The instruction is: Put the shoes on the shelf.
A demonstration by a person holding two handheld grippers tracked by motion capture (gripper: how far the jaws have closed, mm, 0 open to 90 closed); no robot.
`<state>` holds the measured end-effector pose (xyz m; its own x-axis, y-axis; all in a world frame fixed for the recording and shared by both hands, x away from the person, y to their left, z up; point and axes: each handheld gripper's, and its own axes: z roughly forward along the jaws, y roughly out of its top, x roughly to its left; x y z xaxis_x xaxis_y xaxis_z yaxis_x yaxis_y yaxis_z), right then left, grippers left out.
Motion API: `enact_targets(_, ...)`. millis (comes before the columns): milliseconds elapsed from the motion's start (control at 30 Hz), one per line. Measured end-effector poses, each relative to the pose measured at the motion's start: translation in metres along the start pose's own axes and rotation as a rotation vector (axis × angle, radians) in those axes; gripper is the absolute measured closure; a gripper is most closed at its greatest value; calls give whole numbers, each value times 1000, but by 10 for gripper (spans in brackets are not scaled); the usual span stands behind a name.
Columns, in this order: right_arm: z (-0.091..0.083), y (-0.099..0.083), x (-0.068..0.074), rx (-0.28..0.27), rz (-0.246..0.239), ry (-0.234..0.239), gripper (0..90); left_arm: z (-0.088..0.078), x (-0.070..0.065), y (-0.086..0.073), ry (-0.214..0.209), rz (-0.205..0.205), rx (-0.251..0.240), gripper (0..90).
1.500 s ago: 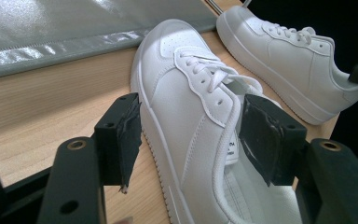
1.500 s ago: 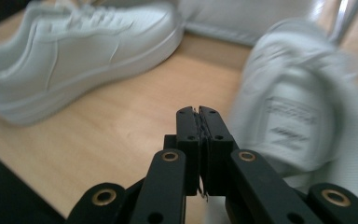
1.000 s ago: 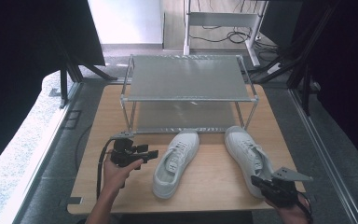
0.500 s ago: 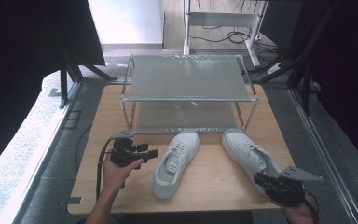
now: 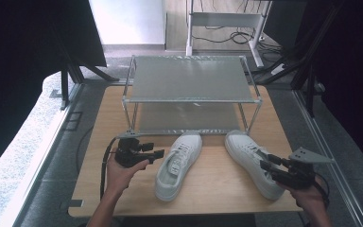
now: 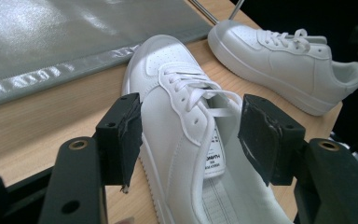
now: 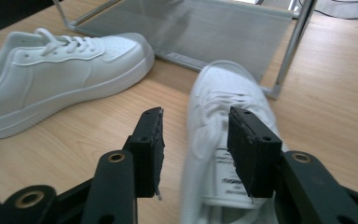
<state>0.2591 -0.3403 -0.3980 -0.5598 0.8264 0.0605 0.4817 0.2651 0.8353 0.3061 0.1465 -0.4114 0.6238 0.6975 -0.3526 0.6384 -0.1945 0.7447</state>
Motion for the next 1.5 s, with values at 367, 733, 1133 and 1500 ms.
enact_targets(367, 6, 13, -25, 64, -1, -45, 501, 11, -16, 20, 47, 101, 110, 406)
enact_targets(733, 17, 5, -48, 161, 24, -74, 497, 51, -21, 12, 136, 138, 305, 423)
enact_targets(1133, 46, 6, -52, 300, -38, -80, 521, 74, -19, 8, 227, 152, 401, 477)
enact_targets(1500, 81, 7, -47, 523, -130, -208, 673, 89, -22, 15, 255, 133, 450, 674)
